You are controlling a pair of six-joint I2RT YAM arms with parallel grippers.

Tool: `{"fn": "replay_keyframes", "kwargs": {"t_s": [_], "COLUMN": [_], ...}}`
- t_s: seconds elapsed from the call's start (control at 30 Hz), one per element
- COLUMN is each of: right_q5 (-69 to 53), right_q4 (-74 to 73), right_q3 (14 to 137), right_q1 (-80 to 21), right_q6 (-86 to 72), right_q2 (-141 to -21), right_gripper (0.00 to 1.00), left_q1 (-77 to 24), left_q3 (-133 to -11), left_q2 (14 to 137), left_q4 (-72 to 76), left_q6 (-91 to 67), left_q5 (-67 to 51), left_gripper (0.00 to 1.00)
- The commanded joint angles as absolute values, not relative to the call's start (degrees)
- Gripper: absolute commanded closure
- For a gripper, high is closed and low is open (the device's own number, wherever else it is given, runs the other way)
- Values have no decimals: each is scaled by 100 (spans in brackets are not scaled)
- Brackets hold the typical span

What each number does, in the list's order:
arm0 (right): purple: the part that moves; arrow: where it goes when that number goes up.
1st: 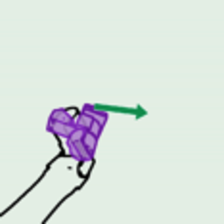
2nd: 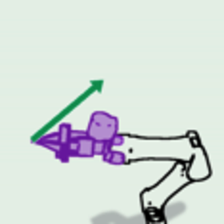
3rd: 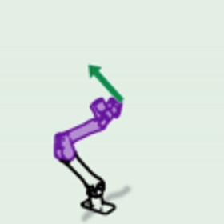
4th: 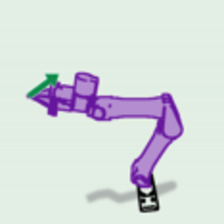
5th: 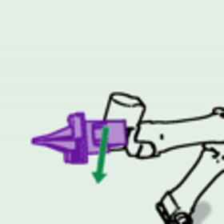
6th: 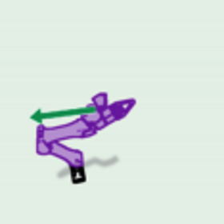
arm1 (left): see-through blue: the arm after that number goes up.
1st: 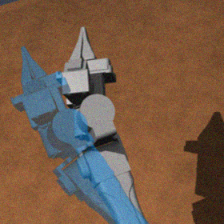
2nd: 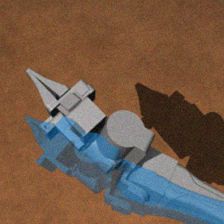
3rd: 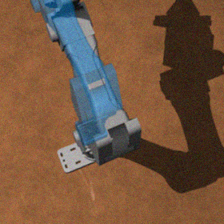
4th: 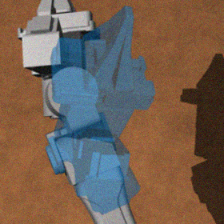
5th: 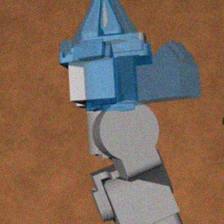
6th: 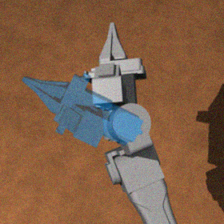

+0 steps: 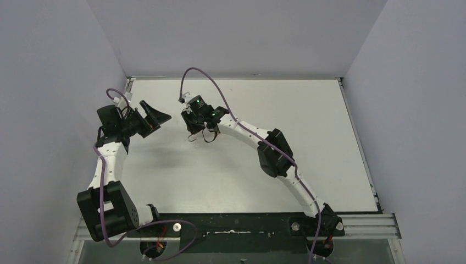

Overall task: Lock with the key
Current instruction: Pick up the lock from the center of the board, then lock the lock.

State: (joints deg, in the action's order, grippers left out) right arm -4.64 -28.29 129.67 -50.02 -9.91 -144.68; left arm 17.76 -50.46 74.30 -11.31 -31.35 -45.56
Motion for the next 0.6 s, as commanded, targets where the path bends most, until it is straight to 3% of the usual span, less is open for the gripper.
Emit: {"fn": "replay_keyframes", "kwargs": {"t_s": [0.0,0.27,0.43,0.57], "right_q5": [-919,-1258,-1265,-1197], "right_q4": [-2232,-2155,-2033,-2047], "right_q3": [12924,12204,11437,11122], "right_q1": [-4854,-4541,-4363,-4354], "right_q6": [-1509,-1917,-1890,-1793], "right_q2": [-13208,-12130,-11290,-10923], "right_gripper": [100,100,100,100], "left_q1": [1723,1316,440,-46], "left_q3": [-4891,-4416,-4865,-5325], "left_q2": [6845,6213,6416,6642], "left_q4": [670,2385,1790,975], "left_q6": [-3466,-3778,-3306,-2879], "left_q5": [-5349,-5910,-6134,-5608], "left_gripper": [3,8,9,14]}}
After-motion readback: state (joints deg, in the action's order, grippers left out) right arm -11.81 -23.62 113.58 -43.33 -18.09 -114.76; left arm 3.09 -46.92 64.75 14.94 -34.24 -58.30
